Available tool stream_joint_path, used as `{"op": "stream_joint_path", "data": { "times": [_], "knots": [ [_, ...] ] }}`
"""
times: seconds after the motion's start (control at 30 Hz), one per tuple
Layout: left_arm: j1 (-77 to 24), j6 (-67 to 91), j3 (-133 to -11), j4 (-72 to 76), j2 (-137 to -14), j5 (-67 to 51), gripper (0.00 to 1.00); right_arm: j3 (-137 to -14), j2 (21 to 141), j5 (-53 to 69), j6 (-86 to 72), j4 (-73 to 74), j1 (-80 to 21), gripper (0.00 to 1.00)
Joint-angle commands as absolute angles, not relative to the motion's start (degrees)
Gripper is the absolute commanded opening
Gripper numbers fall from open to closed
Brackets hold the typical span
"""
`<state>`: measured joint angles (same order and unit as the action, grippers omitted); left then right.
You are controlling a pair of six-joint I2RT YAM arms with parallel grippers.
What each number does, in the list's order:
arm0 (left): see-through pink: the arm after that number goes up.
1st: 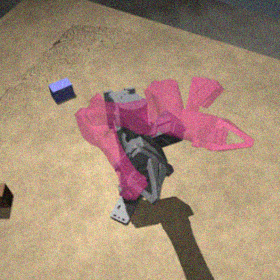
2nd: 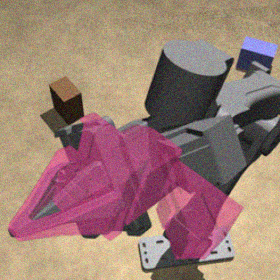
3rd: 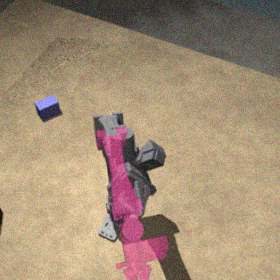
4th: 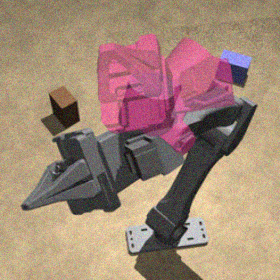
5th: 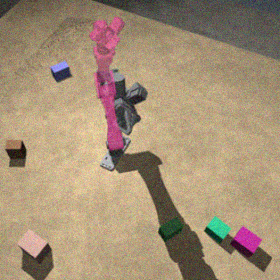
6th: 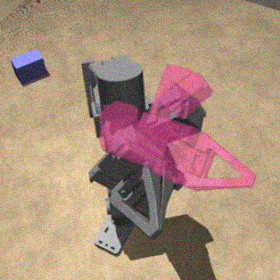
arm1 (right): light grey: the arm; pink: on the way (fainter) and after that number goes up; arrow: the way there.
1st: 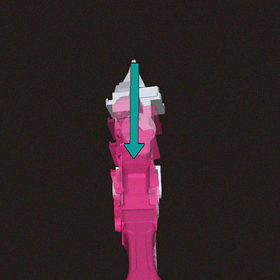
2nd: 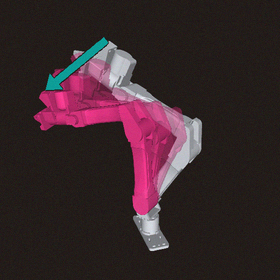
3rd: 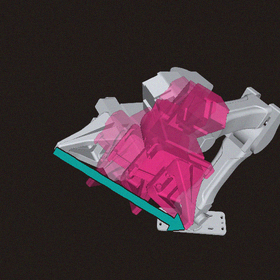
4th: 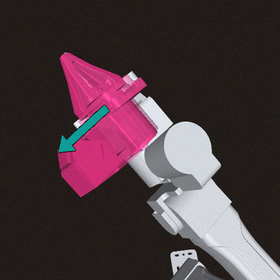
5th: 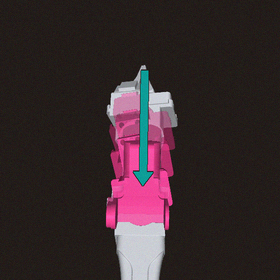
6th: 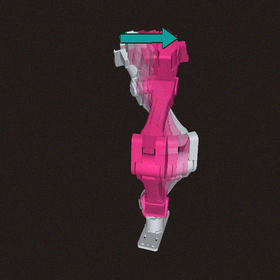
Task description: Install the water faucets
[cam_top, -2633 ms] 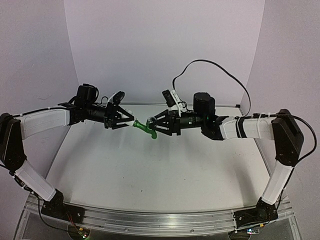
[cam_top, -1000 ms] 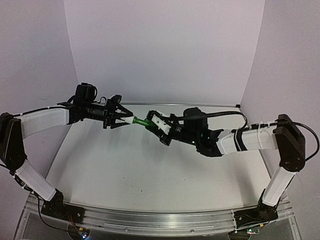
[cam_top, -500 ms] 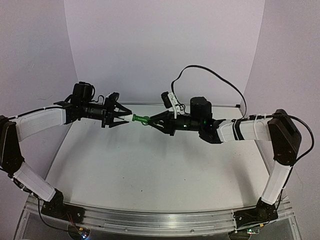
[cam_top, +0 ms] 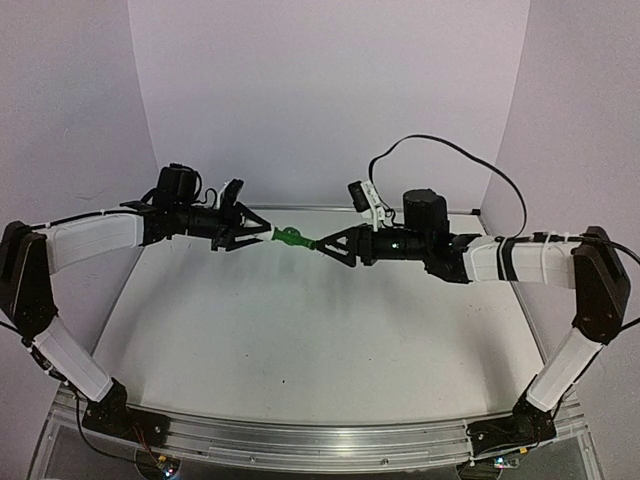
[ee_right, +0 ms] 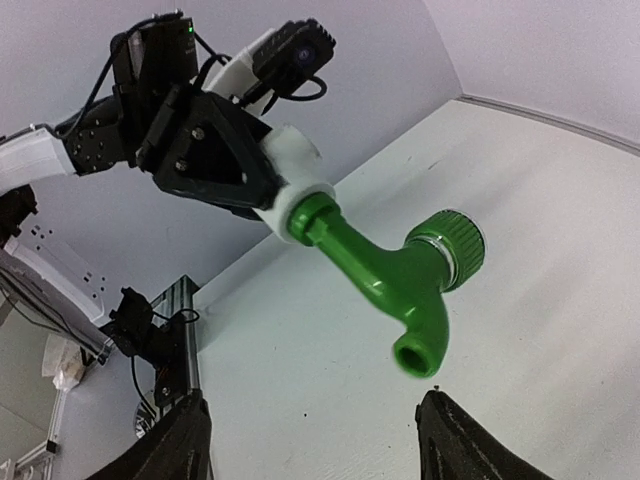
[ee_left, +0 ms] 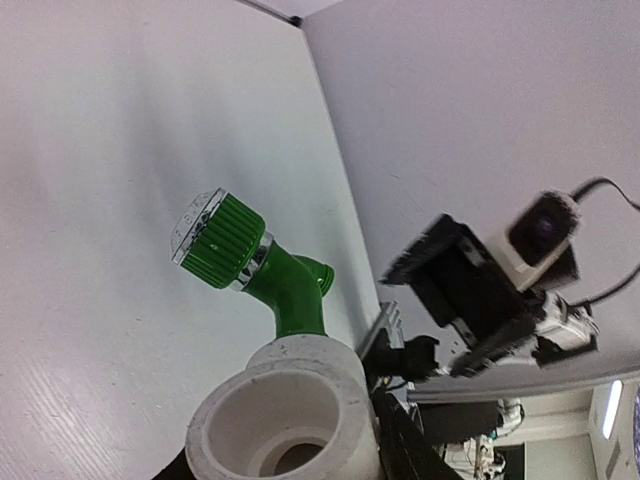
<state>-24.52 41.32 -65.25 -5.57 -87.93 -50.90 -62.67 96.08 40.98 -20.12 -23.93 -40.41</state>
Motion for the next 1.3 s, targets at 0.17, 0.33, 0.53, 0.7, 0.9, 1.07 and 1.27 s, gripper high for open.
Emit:
{"op": "stream_joint_path", "data": {
  "times": [0.17,0.33,0.53,0.7,0.9,1.07,1.27],
  "knots": [
    [-23.21,41.85,-77.44,-5.81,-105.92,-39.96,0.00,-61.77,88.47,13.48,-13.21,-4.03,-40.27,0.80],
    [-22.53,41.07,-86.74,-2.54,-118.31,-40.87,0.05,-58.88,82.66,6.31,-11.07,-0.01,-40.23,0.83],
    [-22.52,42.29,-97.87,-0.26,-130.18,-41.02,0.19,-54.54,76.37,2.64,-11.36,2.36,-40.17,0.85],
    [-22.32,40.71,-99.46,-0.26,-131.62,-39.95,0.23,-53.14,73.00,0.73,-11.29,3.35,-40.17,0.87],
    [-20.86,37.41,-96.47,-1.15,-129.44,-37.45,0.35,-53.57,72.69,0.45,-10.46,3.79,-40.17,0.88],
    [-18.28,32.78,-89.41,-4.34,-122.91,-33.45,0.58,-54.48,72.46,-0.75,-10.39,4.94,-40.17,0.88],
    [-16.20,24.78,-81.45,-12.48,-108.85,-21.66,0.86,-54.71,68.87,-7.59,-10.18,6.57,-40.17,0.98]
  ]
}}
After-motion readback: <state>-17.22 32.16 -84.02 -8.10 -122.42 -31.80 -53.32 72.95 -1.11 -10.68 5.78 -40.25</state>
